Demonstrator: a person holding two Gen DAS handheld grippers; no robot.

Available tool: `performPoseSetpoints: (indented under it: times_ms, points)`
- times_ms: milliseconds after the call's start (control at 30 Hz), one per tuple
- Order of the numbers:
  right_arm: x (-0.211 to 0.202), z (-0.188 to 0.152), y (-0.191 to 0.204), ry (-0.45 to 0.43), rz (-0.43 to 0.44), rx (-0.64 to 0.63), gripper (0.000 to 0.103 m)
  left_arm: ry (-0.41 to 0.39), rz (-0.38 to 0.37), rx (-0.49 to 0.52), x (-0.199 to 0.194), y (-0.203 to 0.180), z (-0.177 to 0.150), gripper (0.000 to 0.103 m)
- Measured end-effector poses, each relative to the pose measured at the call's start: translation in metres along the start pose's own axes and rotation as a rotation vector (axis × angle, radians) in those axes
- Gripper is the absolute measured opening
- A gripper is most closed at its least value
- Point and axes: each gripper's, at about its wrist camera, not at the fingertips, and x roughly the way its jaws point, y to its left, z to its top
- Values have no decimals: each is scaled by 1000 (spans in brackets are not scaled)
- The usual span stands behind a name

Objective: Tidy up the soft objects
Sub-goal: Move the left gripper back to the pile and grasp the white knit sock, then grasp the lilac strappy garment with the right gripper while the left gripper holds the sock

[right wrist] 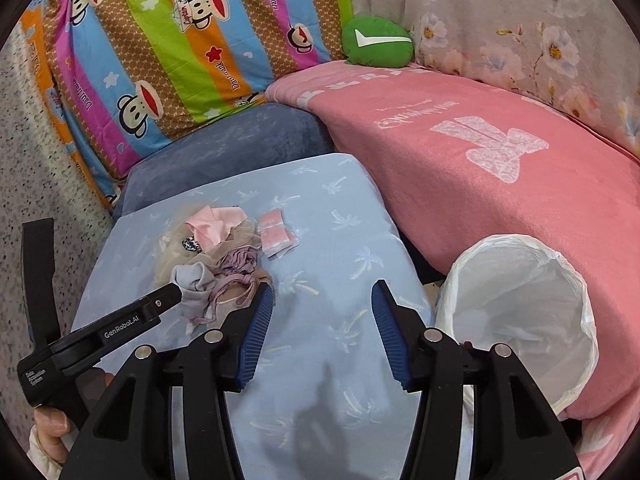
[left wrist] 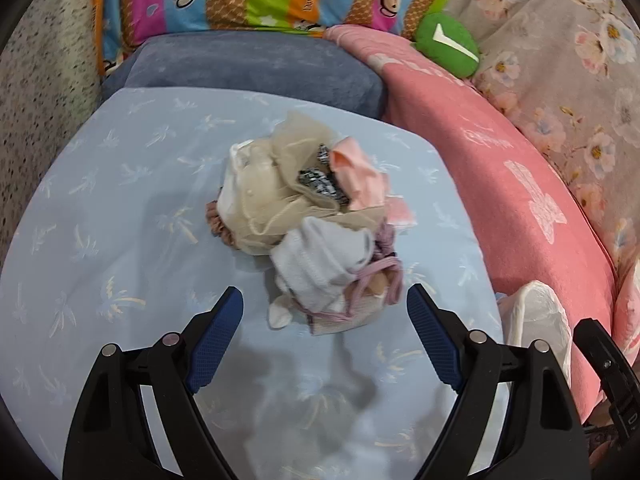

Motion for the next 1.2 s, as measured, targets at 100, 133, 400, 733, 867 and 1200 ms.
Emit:
performPoseSetpoints:
  times_ms: [100, 133, 400, 733, 867, 1200]
  points:
    - [11, -1, 11, 23, 16, -7, 51, 21, -2, -32, 7, 11, 2, 80]
    - [15, -1, 14, 30, 20, -10, 51, 30, -6, -45, 10, 15, 2, 80]
    - [42, -1, 36, 74, 37, -38, 51, 89, -96, -128, 28, 30, 12, 80]
    - [70, -4, 53, 120, 64, -58, 51, 161, -237, -228, 48, 41, 17, 41]
    - [83, -10, 57, 154, 85, -51, 51, 144, -233, -192, 40, 44, 17, 30]
    - [113, -6, 67, 174, 82, -61, 48, 79, -81, -74, 16, 50, 18, 28]
